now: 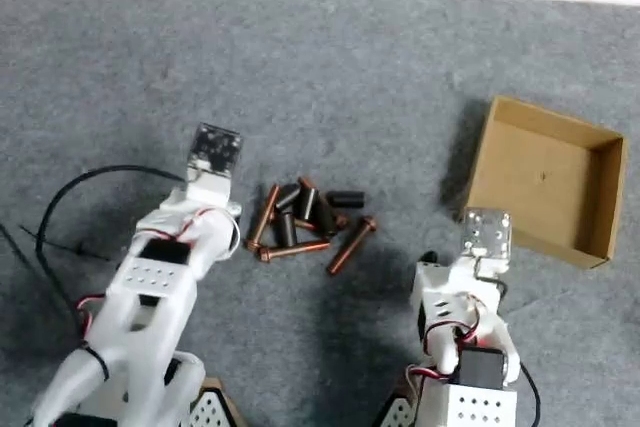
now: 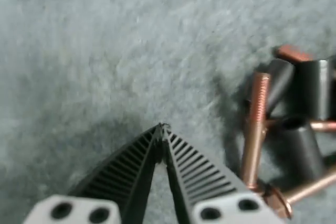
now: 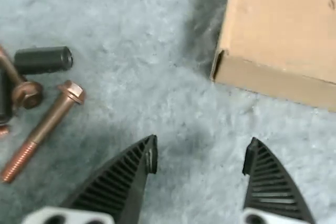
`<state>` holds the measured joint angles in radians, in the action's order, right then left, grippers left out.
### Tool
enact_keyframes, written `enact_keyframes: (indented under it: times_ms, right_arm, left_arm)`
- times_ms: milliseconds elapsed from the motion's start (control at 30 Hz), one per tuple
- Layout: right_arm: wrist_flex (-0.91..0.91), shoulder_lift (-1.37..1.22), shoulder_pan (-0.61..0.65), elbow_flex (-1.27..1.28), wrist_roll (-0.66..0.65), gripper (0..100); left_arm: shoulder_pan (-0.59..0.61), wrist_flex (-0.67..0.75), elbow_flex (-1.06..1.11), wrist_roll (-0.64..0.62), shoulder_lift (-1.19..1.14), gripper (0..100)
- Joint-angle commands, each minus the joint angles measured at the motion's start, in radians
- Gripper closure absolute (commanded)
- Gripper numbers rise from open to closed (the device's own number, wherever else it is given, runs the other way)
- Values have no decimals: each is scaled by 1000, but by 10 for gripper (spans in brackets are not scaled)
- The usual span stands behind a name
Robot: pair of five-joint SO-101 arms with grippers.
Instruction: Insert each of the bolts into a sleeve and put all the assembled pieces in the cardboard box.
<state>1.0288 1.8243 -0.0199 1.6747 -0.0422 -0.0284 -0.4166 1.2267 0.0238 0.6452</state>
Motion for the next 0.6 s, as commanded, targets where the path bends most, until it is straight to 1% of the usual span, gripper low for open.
enact_keyframes:
  times_ms: [0,67,133,167,233,300,400,567]
  right_arm:
    - [25,-45,74,-77,23,754]
    - [2,-142,203,-165,15,754]
    - [-47,-298,320,-216,21,754]
    - [-67,-390,361,-236,34,754]
    - [-117,-591,427,-383,107,754]
    - [-136,-803,481,-559,166,754]
    - [-139,-1110,553,-819,204,755]
    - [-139,-1508,582,-1132,204,755]
  left_arm:
    - [67,20,-56,-51,31,989]
    - [99,-8,-33,-52,96,989]
    - [93,-54,-2,-49,174,989]
    - [88,-63,16,-46,213,989]
    - [93,-46,59,-46,274,989]
    - [94,-17,99,-44,323,989]
    - [94,8,120,-44,344,989]
    - [94,12,122,-44,344,988]
